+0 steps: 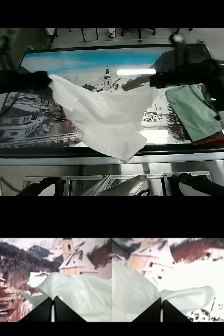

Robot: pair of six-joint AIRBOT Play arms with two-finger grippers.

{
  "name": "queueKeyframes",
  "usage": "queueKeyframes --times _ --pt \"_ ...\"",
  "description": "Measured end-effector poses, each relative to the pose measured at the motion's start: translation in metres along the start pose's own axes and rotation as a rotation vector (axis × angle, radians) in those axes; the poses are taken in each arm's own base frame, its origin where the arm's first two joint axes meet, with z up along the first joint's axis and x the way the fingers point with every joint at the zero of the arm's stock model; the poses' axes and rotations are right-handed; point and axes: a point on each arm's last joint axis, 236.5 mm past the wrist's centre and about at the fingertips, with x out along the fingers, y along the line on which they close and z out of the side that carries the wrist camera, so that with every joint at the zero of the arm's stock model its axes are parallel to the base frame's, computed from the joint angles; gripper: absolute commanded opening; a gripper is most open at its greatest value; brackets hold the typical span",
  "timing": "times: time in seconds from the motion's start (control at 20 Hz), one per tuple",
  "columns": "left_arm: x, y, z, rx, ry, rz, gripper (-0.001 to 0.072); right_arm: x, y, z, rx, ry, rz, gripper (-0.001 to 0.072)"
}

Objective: Fold the shirts.

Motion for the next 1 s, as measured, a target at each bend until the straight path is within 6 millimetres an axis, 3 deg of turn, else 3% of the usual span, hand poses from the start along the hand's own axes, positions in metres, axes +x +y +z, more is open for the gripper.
queueKeyframes --times 0.1,0.2,0.25,0.3,0.35,0.4,0.45,0.5,0.65,0.75,0.85,1.0 --pt "0.058 0.006 -0.019 -0.007 0.108 0.002 0.0017 0.055 -0.019 -0.034 0.061 0.145 -0.016 0.0020" --pt "0.101 0.007 -0.033 -0.008 0.165 0.000 0.0019 0.090 -0.031 -0.057 0.102 0.229 -0.028 0.0021" --pt "0.115 0.007 -0.038 -0.009 0.184 -0.002 0.0144 0.100 -0.036 -0.063 0.114 0.245 -0.032 0.0021" --pt "0.126 0.005 -0.041 -0.012 0.195 -0.007 0.0565 0.107 -0.040 -0.066 0.127 0.256 -0.036 0.0032" --pt "0.131 0.003 -0.040 -0.013 0.198 -0.013 0.0700 0.111 -0.044 -0.067 0.138 0.258 -0.041 0.0044" --pt "0.132 0.001 -0.037 -0.012 0.199 -0.017 0.0701 0.111 -0.048 -0.063 0.150 0.249 -0.045 0.0225" --pt "0.130 0.000 -0.034 -0.019 0.209 -0.022 0.0700 0.108 -0.053 -0.057 0.165 0.236 -0.048 0.0421" --pt "0.124 -0.001 -0.030 -0.027 0.216 -0.025 0.0700 0.103 -0.059 -0.051 0.181 0.223 -0.054 0.0478" --pt "0.091 0.006 -0.026 -0.064 0.272 -0.017 0.0700 0.070 -0.078 -0.035 0.231 0.194 -0.073 0.0466" --pt "0.063 0.011 -0.042 -0.095 0.332 -0.006 0.0700 0.046 -0.092 -0.035 0.256 0.195 -0.087 0.0467" --pt "0.041 0.013 -0.078 -0.135 0.411 0.006 0.0700 0.028 -0.103 -0.047 0.266 0.225 -0.092 0.0466" --pt "0.026 0.004 -0.164 -0.192 0.529 0.007 0.0700 0.027 -0.095 -0.084 0.309 0.303 -0.002 0.0465"
